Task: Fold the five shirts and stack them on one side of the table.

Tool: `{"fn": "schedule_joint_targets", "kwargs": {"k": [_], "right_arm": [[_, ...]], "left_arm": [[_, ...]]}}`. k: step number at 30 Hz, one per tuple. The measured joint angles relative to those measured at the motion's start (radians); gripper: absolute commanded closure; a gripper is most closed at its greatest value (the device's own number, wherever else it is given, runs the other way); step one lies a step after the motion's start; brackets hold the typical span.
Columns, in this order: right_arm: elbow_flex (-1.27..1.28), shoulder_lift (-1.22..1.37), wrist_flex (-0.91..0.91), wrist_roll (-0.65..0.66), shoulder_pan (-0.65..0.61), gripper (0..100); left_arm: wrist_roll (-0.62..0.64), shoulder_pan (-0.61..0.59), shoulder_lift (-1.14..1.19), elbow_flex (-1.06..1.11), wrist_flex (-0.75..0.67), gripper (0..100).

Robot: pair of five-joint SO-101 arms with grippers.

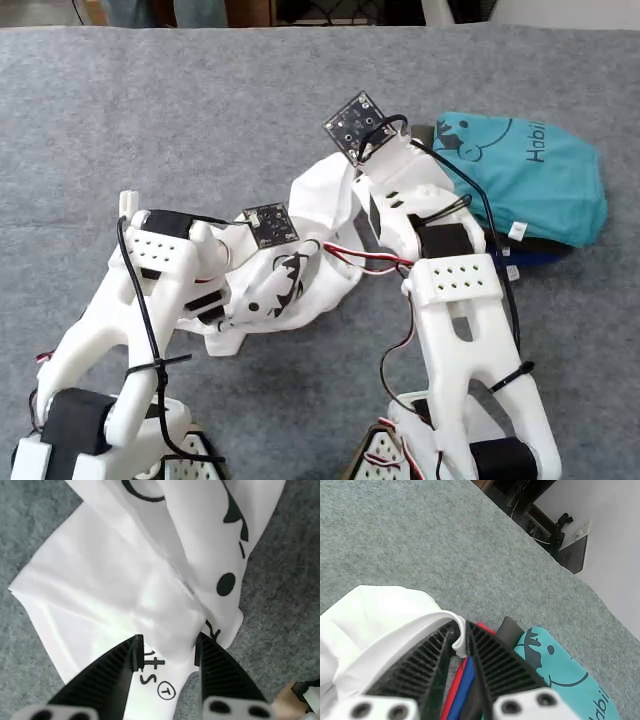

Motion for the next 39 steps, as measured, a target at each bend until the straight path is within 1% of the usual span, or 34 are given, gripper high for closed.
{"fn": "schedule_joint_targets", "kwargs": {"k": [6,15,20,24,27,29,32,39], "right_arm": [[0.0,0.0,0.0,0.0,0.0,98.5],[0.0,0.0,0.0,0.0,0.0,98.5],[0.0,0.0,0.0,0.0,0.0,98.5],[0.0,0.0,0.0,0.0,0.0,98.5],[0.0,0.0,0.0,0.0,0.0,98.5],[0.0,0.0,0.0,0.0,0.0,98.5],[0.0,0.0,0.0,0.0,0.0,98.5],[0.0,0.0,0.0,0.0,0.0,98.5]], "left_arm": [[-0.006,-0.026,0.011,-0.104,0.0,81],[-0.006,-0.031,0.141,-0.106,0.0,81],[-0.006,-0.032,0.147,-0.106,0.003,81],[-0.012,-0.031,0.147,-0.135,0.072,81],[-0.04,-0.021,0.147,-0.146,0.109,81],[-0.046,-0.02,0.157,-0.147,0.114,83],[-0.046,-0.017,0.157,-0.149,0.101,88],[-0.046,0.0,0.157,-0.149,0.1,89]]}}
